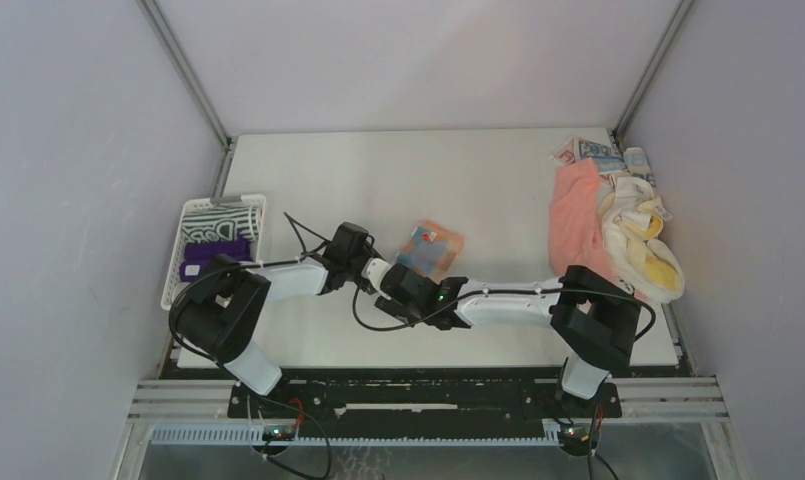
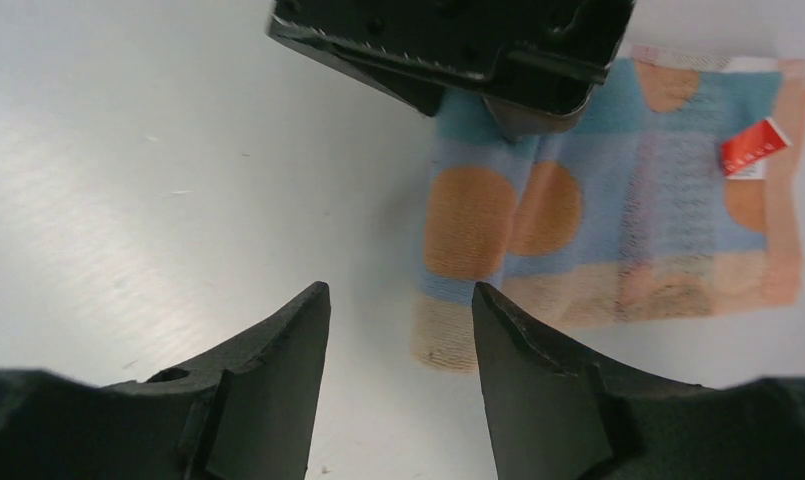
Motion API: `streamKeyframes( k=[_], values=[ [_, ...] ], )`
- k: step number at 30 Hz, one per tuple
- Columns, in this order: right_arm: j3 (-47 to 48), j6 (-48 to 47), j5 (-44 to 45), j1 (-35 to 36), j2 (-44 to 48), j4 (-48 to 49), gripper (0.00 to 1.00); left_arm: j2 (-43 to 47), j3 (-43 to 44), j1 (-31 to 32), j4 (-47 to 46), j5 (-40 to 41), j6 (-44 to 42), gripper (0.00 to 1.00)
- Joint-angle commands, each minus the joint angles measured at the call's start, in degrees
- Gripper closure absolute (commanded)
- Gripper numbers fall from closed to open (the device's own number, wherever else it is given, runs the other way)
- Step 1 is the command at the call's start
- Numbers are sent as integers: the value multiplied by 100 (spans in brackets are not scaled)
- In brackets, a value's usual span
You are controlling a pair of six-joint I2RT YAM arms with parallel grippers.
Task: Roll the towels
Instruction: Roll the towel at the center of the board.
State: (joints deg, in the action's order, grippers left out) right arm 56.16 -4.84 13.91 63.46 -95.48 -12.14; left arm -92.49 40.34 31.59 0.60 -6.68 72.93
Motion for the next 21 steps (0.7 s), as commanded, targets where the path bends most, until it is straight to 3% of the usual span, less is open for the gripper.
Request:
streamKeyframes(
  k=[1,8,15,18,21],
  values=[
    [13,-499,1342,193,-263,113,46,-349,-177,49,929,384,-296,56],
    [17,-762,1601,347,-861,209,48,-323,-184,49,967,382,-288,56],
    [14,-982,1524,426,-1411,334,57,-283,-245,21,941,305,-241,55],
    [20,-1031,1159,334,-1462,298,65,-162,-374,-33,882,274,-193,55],
    [63,-945,365,150,-1223,113,79,-11,-480,-123,872,268,-180,54]
  ],
)
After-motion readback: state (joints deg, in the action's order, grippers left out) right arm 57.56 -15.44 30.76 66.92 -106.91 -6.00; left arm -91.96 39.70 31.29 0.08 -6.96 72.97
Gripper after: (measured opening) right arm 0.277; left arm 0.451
